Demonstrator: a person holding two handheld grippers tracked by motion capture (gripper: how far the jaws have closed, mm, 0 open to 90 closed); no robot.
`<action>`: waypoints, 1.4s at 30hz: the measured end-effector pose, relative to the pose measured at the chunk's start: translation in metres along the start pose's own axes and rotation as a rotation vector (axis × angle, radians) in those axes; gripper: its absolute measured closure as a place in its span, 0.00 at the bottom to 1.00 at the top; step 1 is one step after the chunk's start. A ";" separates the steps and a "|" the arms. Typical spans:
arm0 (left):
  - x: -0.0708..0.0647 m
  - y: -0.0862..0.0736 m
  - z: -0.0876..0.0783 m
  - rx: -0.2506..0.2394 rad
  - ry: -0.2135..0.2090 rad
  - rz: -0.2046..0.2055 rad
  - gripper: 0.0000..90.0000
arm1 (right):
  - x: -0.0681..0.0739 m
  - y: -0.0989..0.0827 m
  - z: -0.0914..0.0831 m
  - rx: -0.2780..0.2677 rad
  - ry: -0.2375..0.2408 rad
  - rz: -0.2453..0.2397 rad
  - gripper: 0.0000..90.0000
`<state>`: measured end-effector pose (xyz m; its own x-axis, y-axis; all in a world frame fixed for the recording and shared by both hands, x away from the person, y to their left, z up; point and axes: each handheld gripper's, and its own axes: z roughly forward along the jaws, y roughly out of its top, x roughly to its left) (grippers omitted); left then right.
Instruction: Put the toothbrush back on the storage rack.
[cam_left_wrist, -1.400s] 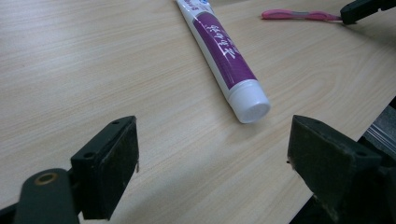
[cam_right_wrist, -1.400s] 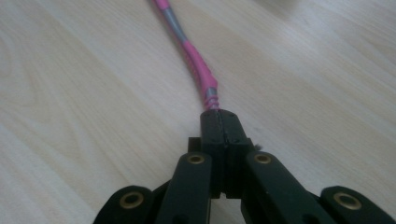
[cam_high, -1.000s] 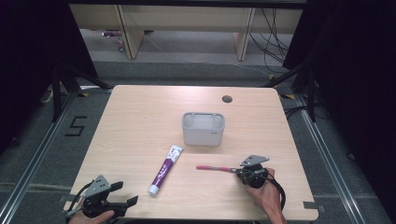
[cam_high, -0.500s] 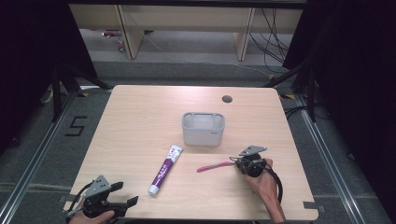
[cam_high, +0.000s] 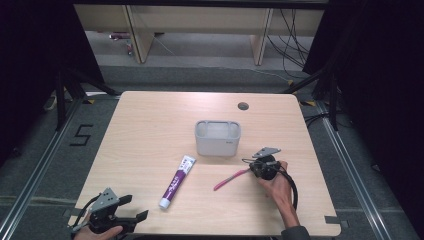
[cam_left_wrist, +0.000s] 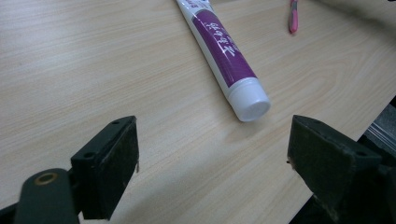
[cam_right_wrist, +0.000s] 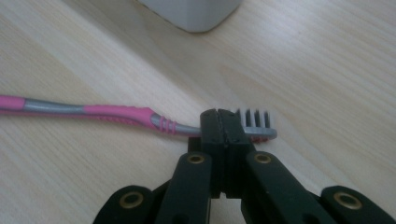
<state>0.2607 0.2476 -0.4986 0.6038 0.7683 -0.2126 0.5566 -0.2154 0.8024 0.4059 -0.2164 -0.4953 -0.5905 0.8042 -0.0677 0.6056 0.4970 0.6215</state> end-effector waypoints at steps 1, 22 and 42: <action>0.000 0.000 0.000 0.001 0.000 0.000 0.18 | 0.001 0.002 0.001 -0.003 0.001 -0.003 1.00; 0.000 0.000 -0.001 0.010 -0.012 0.013 0.18 | 0.009 0.020 0.008 -0.012 0.018 0.000 1.00; -0.001 0.000 0.000 -0.001 -0.012 0.006 0.18 | 0.033 0.019 0.002 0.030 0.014 0.238 0.52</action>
<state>0.2598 0.2470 -0.4981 0.6140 0.7597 -0.2143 0.5521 -0.2193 0.8044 0.3989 -0.1796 -0.4867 -0.4368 0.8952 0.0890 0.7438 0.3037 0.5954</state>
